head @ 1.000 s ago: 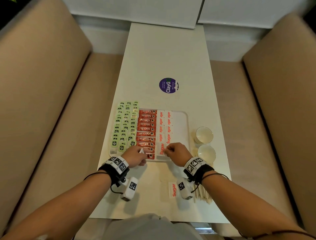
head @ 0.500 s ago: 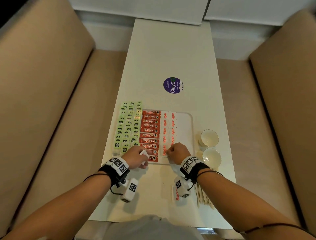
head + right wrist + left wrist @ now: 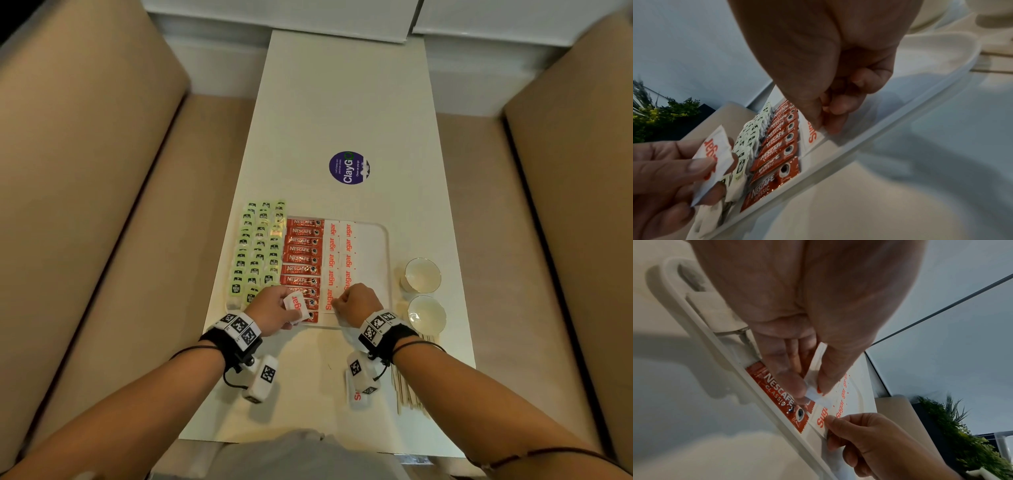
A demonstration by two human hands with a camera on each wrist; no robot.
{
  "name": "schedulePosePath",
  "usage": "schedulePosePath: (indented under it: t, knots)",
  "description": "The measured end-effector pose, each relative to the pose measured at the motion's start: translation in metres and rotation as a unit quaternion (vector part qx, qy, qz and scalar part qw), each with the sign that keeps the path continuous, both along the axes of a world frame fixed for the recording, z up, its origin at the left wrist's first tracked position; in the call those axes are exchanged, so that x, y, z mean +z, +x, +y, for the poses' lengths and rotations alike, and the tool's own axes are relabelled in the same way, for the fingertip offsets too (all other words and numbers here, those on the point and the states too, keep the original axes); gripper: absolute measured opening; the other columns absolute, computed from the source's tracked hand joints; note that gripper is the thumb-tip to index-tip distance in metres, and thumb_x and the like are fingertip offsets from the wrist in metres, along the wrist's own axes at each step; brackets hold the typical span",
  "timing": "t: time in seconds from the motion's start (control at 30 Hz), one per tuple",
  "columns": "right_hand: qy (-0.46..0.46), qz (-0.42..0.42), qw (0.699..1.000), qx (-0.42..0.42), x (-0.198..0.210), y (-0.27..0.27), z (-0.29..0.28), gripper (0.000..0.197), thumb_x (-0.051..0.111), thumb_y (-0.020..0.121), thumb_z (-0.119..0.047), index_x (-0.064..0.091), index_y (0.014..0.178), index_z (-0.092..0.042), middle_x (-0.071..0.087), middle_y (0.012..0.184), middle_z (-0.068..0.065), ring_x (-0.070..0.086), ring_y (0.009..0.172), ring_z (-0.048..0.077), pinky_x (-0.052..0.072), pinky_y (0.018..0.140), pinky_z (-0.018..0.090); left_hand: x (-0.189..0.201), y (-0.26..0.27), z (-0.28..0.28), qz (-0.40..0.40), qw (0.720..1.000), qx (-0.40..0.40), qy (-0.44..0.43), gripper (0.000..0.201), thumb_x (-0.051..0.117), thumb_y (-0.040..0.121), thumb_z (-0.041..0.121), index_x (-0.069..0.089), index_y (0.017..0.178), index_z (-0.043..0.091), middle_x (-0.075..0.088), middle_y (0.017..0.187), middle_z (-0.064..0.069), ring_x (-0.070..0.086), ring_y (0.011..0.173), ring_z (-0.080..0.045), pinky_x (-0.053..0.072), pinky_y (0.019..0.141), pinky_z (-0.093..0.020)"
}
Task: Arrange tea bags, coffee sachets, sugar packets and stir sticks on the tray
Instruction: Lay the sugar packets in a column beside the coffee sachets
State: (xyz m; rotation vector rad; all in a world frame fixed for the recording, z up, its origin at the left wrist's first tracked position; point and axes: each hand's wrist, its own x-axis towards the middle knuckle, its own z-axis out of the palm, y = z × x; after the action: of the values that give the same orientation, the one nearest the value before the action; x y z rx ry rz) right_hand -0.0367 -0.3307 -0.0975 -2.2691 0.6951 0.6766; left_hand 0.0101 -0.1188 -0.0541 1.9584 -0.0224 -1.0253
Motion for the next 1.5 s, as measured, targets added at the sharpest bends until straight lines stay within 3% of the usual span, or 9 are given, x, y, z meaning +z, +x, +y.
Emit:
schedulePosePath:
  t: [0.17,0.37,0.5,0.6,0.73,0.93,1.2,1.4,1.5]
  knots:
    - [0.004,0.0,1.0,0.002,0.002,-0.001,0.0,0.013,0.067,0.092,-0.036,0.067,0.09,-0.023,0.074,0.108,-0.006,0.071,0.076,0.009,0.062,0.07,0.029,0.0,0.001,-0.002,-0.017,1.0,0.009,0.008,0.005,0.062,0.095,0.002,0.066,0.098,0.004,0.072,0.091,-0.011,0.067,0.073,-0.025,0.058,0.061,-0.029]
    - [0.0,-0.02,1.0,0.011,0.013,-0.003,-0.001,0.03,0.06,0.093,-0.05,0.062,0.084,-0.021,0.071,0.096,-0.005,0.068,0.083,0.015,0.06,0.078,0.035,-0.001,0.003,-0.001,-0.011,1.0,0.022,-0.007,0.008,0.061,0.097,0.009,0.067,0.092,0.012,0.072,0.102,-0.016,0.071,0.085,-0.041,0.061,0.077,-0.05]
    - [0.057,-0.084,0.994,0.027,0.026,-0.01,0.006,0.026,0.061,0.095,-0.048,0.063,0.092,-0.022,0.066,0.099,-0.009,0.063,0.09,0.012,0.05,0.072,0.026,0.0,0.001,-0.003,-0.004,0.999,0.039,-0.023,0.007,0.07,0.091,0.007,0.068,0.098,0.007,0.075,0.097,-0.016,0.074,0.089,-0.034,0.063,0.068,-0.038]
    - [0.116,-0.119,0.982,0.088,0.03,-0.014,0.011,0.025,0.061,0.097,-0.045,0.071,0.101,-0.023,0.068,0.097,-0.01,0.062,0.091,0.01,0.046,0.079,0.026,0.0,0.001,-0.005,-0.004,0.998,0.054,-0.035,0.022,0.077,0.085,0.005,0.067,0.104,0.0,0.075,0.089,-0.019,0.076,0.077,-0.024,0.06,0.059,-0.031]
    - [0.129,-0.134,0.974,0.129,0.031,-0.019,0.014,0.019,0.062,0.098,-0.035,0.073,0.094,-0.019,0.066,0.083,-0.015,0.058,0.077,-0.001,0.04,0.069,0.019,0.0,0.002,-0.009,-0.006,0.997,0.065,-0.044,0.016,0.075,0.087,0.006,0.067,0.1,-0.001,0.073,0.081,-0.019,0.071,0.059,-0.016,0.056,0.053,-0.026]
    - [0.134,-0.125,0.976,0.121,0.028,-0.023,0.012,0.019,0.064,0.097,-0.033,0.072,0.089,-0.017,0.063,0.078,-0.014,0.055,0.071,0.001,0.038,0.065,0.018,-0.004,0.004,-0.011,-0.028,0.995,0.083,-0.041,0.007,0.071,0.092,0.01,0.068,0.094,0.003,0.073,0.079,-0.016,0.068,0.064,-0.022,0.062,0.066,-0.04]
    - [0.138,-0.123,0.977,0.105,0.027,-0.03,0.007,0.022,0.065,0.097,-0.032,0.064,0.076,-0.025,0.061,0.072,-0.012,0.054,0.066,0.004,0.043,0.065,0.021,-0.006,0.001,-0.018,-0.038,0.997,0.055,-0.043,0.006,0.071,0.091,0.006,0.07,0.085,0.007,0.074,0.073,-0.013,0.068,0.06,-0.02,0.062,0.07,-0.043]
    - [0.122,-0.126,0.98,0.095,0.027,-0.029,-0.001,0.023,0.064,0.097,-0.032,0.064,0.076,-0.02,0.065,0.078,-0.007,0.057,0.073,0.009,0.047,0.069,0.025,-0.006,-0.003,-0.025,-0.043,0.996,0.063,-0.054,0.003,0.073,0.09,0.011,0.07,0.089,0.01,0.073,0.075,-0.01,0.069,0.066,-0.02,0.062,0.069,-0.044]
    - [0.099,-0.122,0.985,0.067,0.026,-0.027,-0.009,0.02,0.061,0.099,-0.032,0.067,0.083,-0.022,0.072,0.097,-0.004,0.063,0.082,0.011,0.052,0.072,0.025,-0.007,-0.002,-0.026,-0.049,0.996,0.057,-0.043,0.011,0.074,0.09,0.022,0.068,0.094,0.013,0.072,0.077,-0.008,0.068,0.066,-0.018,0.059,0.062,-0.035]
